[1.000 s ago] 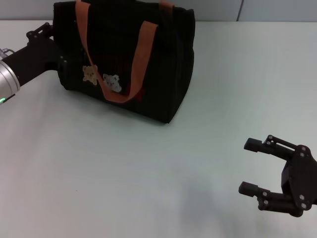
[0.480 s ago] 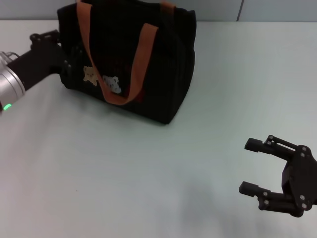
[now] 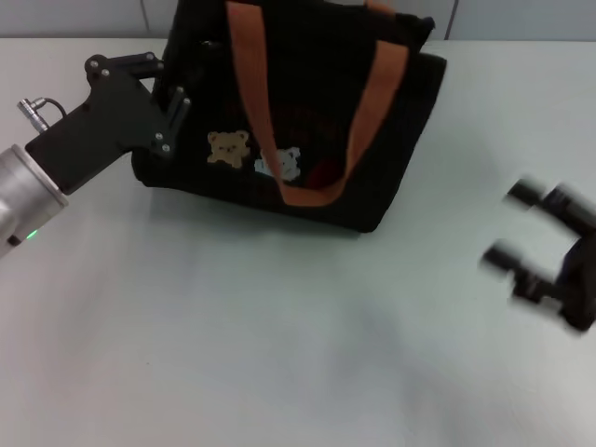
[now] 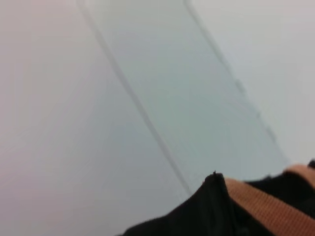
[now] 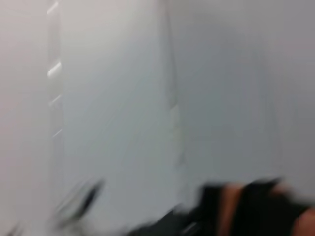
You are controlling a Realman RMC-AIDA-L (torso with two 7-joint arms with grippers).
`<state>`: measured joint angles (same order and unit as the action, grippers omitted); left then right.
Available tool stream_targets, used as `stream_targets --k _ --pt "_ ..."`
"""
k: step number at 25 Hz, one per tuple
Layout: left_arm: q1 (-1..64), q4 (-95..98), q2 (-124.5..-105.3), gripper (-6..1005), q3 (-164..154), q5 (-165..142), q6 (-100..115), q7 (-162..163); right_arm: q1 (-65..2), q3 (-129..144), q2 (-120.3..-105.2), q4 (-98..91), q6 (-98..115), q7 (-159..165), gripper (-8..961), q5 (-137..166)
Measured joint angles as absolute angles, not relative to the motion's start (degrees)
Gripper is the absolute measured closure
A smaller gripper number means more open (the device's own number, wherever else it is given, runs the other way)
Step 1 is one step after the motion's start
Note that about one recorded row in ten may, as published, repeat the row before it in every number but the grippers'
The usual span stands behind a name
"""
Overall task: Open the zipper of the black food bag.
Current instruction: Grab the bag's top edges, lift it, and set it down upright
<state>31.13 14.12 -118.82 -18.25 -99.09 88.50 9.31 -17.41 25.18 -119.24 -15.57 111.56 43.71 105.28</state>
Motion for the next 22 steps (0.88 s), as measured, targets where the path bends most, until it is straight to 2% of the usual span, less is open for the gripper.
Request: stream_targets --k 5,8,12,13,15,16,22 --pt "30.3 14.1 -118.77 901 -19.1 -99.2 93.4 6.1 -16.9 14.1 -119.56 -6.1 110.5 41.5 142 93.1" --pt "30.0 14.1 -118.74 901 -19.6 -99.2 95.6 5.1 -19.2 10.6 -119.60 -1.0 108.9 37.0 142 88.5" --pt "30.1 14.1 -118.81 901 -20.2 -99.2 96.7 4.9 -26.4 10.3 -119.62 1.9 102.7 33.4 142 87.8" --pt "30.1 14.1 -118.81 901 -20.4 -99.2 97.1 4.7 -30.3 9.9 -119.63 2.9 97.8 31.8 142 87.8" --pt "30.1 14.1 -118.83 901 -20.8 -99.2 98.2 4.3 -32.3 9.6 -119.62 3.3 95.2 30.9 143 87.7" --pt "30.0 14.1 -118.82 901 -21.1 -99.2 98.8 4.1 -36.0 9.0 -119.62 3.7 90.8 30.1 143 87.6" --pt "30.0 14.3 -118.83 901 -22.0 -99.1 100.9 3.5 -41.3 8.9 -119.61 4.7 83.8 30.2 143 87.9"
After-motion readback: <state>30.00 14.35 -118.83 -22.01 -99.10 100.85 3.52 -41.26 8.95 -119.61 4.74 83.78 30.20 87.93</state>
